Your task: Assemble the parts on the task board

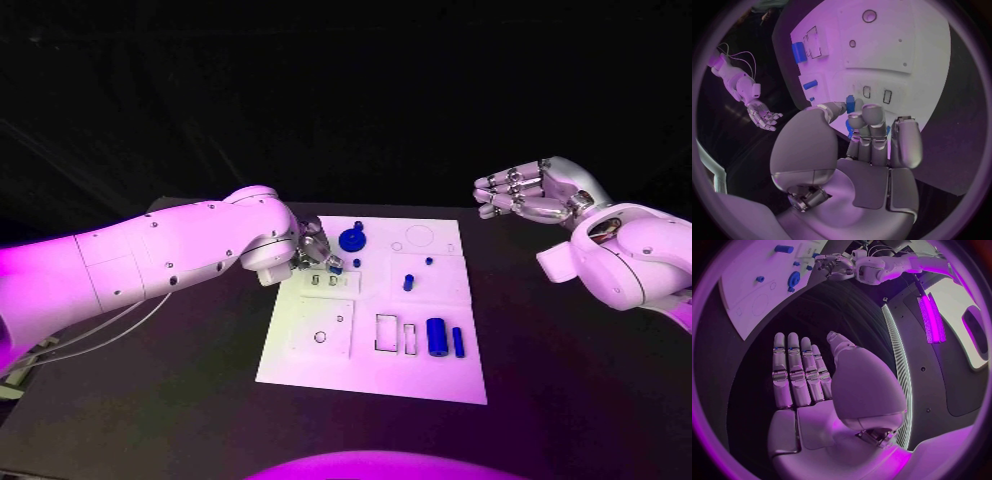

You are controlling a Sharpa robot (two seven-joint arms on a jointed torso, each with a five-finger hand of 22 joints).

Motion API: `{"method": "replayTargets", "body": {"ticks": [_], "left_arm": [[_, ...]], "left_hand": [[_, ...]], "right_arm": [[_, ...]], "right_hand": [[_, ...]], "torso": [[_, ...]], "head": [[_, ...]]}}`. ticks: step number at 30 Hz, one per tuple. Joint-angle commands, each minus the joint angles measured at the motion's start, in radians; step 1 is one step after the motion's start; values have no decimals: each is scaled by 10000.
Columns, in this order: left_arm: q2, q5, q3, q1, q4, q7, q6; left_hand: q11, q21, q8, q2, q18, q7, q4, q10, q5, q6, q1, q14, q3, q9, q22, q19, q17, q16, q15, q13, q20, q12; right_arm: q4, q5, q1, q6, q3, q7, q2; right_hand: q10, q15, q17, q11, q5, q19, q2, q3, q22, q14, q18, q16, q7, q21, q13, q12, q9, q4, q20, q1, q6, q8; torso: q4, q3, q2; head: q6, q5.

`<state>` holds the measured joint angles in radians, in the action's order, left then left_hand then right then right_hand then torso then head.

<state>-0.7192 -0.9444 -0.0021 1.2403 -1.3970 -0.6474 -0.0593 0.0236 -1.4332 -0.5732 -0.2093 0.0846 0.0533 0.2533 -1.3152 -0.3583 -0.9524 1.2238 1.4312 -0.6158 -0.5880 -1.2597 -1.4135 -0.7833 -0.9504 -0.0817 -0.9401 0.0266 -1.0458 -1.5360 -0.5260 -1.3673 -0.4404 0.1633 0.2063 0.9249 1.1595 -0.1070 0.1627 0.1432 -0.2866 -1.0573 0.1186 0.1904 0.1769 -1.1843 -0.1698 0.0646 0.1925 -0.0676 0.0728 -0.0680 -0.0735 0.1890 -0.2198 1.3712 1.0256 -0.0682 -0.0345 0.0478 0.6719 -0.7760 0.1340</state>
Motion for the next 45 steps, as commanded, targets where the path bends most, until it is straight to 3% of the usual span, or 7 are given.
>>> {"method": "replayTargets", "body": {"ticks": [1,8,15,26,36,42,45], "left_arm": [[-90,-629,-2,-92,-160,168,808],[-220,-1445,-4,-359,-379,169,1308],[-161,-1966,-5,-507,-436,167,1341],[-9,-2498,-7,-555,-356,153,1124],[73,-2589,-9,-559,-235,66,497],[125,-2611,-14,-572,-184,35,287],[145,-2614,-15,-579,-172,27,233]], "left_hand": [[27,-58,-77,-20,-201,-6,-2272,-102,-74,-89,-131,13,-2220,-17,-43,-41,-17,31,-41,-45,-43,-79],[62,-105,-128,-104,-219,-42,-2379,-190,-197,-164,-226,16,-2341,-63,-134,-97,-31,24,-72,-107,-70,-143],[71,-118,-144,-128,-225,-52,-2410,-212,-225,-185,-246,17,-2374,-76,-163,-113,-31,25,-81,-119,-75,-155],[89,-138,-169,-161,-233,-70,-2440,-266,-301,-227,-299,19,-2430,-97,-202,-136,-38,21,-94,-149,-83,-186],[97,-145,-188,-166,-236,-80,-2447,-301,-332,-247,-330,19,-2457,-111,-218,-145,-33,26,-100,-182,-88,-217],[98,-144,-193,-167,-235,-82,-2448,-306,-337,-251,-338,19,-2461,-115,-214,-143,-34,26,-101,-181,-88,-218],[99,-143,-196,-167,-234,-83,-2447,-306,-341,-252,-344,19,-2465,-117,-212,-142,-35,25,-102,-173,-89,-212]], "right_arm": [[19,-15,7,105,0,45,7],[28,-6,23,97,2,68,30],[23,-7,31,63,2,52,32],[13,-10,33,89,2,106,20],[8,-10,34,121,2,142,9],[2,-15,34,124,2,149,-9],[4,-21,34,131,2,149,-14]], "right_hand": [[-56,15,-11,-13,-69,98,-104,-78,-10,81,-153,-20,39,38,-16,16,9,3,-2,-35,-3,24],[-56,15,-11,-13,-69,98,-104,-78,-10,81,-153,-20,39,38,-16,16,9,3,-2,-35,-3,24],[-66,7,-26,-5,-76,107,-106,-98,-31,91,-153,-22,45,37,-18,17,9,10,-7,-57,-10,23],[-115,-10,-84,13,-166,132,-93,-195,-118,121,-154,-19,52,31,-23,19,10,22,-29,-138,-48,25],[-150,-22,-143,20,-349,144,-104,-284,-208,142,-157,-17,57,23,-21,12,8,24,-43,-197,-75,20],[-154,-24,-151,20,-375,146,-107,-294,-220,145,-157,-17,58,22,-21,11,7,22,-44,-201,-78,20],[-157,-24,-157,21,-395,148,-112,-300,-230,148,-157,-17,58,22,-21,11,7,21,-46,-203,-80,19]], "torso": [[53,15,-7],[93,18,-3],[54,24,1],[60,24,10],[70,13,2],[47,21,6],[70,17,2]], "head": [[-45,-1],[-98,-18],[-106,33],[-139,50],[-176,73],[-199,99],[-207,84]]}}
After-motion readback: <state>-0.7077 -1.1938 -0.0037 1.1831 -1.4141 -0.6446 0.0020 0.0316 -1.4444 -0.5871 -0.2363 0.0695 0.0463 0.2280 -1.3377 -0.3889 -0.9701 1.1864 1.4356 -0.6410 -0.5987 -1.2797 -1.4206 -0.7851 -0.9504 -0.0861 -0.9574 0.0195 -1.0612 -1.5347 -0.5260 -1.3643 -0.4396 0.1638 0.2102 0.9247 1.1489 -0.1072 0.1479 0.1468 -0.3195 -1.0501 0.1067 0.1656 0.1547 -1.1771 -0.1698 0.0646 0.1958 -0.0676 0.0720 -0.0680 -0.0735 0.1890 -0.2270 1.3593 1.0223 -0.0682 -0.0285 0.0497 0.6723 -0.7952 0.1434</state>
